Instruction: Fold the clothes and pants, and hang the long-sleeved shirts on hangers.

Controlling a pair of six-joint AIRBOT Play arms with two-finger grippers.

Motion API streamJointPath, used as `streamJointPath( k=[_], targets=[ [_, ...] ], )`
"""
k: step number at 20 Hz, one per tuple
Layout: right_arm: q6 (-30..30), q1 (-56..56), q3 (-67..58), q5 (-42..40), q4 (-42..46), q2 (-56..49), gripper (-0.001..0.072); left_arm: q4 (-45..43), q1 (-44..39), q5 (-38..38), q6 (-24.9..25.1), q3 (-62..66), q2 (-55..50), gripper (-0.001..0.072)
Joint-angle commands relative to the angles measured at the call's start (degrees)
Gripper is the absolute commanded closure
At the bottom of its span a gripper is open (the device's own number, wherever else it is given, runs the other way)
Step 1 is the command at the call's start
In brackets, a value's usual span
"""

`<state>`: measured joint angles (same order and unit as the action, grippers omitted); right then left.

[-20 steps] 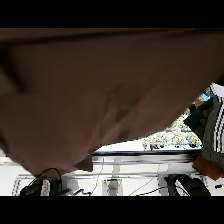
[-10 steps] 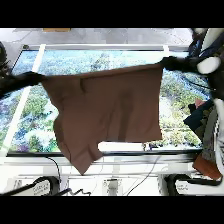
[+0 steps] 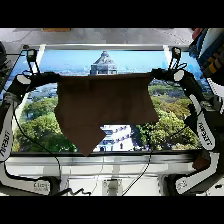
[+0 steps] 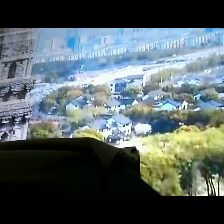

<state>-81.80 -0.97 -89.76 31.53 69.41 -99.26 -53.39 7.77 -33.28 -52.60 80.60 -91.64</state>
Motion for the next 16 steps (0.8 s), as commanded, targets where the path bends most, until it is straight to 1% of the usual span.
streamJointPath(
  k=[1,2,3,5,6,8,9,10,11,13,14,15,16],
  targets=[
    [0.0,-0.1,0.1,5.2,3.0,-1.8,0.0702,-23.1,0.2,-17.3,-10.8,0.3,-0.6,0.0686],
    [0.0,-0.1,0.1,7.5,3.1,-2.1,0.0702,-30.3,0.2,-22.4,-14.4,0.3,-0.6,0.0686],
    [0.0,-0.1,0.1,9.9,3.2,-2.2,0.0702,-34.6,0.2,-26.4,-16.2,0.3,-0.6,0.0685],
    [0.0,-0.1,0.1,14.8,3.8,-2.3,0.0702,-36.1,0.4,-32.6,-16.3,0.3,-0.6,0.0685],
    [0.0,-0.1,0.1,17.4,4.1,-2.3,0.0702,-36.1,0.4,-34.2,-16.3,0.3,-0.6,0.0685],
    [0.0,-0.1,0.1,20.7,4.2,-2.4,0.069,-35.9,0.0,-34.5,-16.3,0.3,-0.6,0.0681],
    [0.0,0.0,0.0,21.2,4.0,-2.3,0.0513,-36.0,-0.2,-34.5,-16.3,0.3,-0.6,0.0621],
    [0.0,-0.1,0.0,21.5,4.0,-2.1,0.0157,-36.0,-0.3,-34.7,-16.3,0.3,-0.6,0.037],
    [0.0,-0.1,-0.2,21.6,4.0,-1.9,0.0008,-36.0,-0.6,-35.1,-17.2,0.3,-0.5,-0.0013],
    [-0.2,-0.8,-2.0,23.8,4.6,-1.4,0.0029,-36.0,-0.7,-36.2,-21.5,0.3,-0.5,-0.0006],
    [-0.9,-1.3,-3.2,25.9,4.6,-1.0,0.0126,-36.0,-0.8,-37.6,-22.9,0.3,-0.5,0.0005],
    [-1.5,-2.3,-4.5,28.9,4.8,-0.5,0.0298,-36.0,-0.8,-39.6,-24.9,0.3,-0.3,0.0035],
    [-1.4,-3.4,-5.4,32.0,4.9,0.2,0.0395,-35.9,-0.8,-41.4,-25.5,0.3,0.3,0.0135]
  ],
)
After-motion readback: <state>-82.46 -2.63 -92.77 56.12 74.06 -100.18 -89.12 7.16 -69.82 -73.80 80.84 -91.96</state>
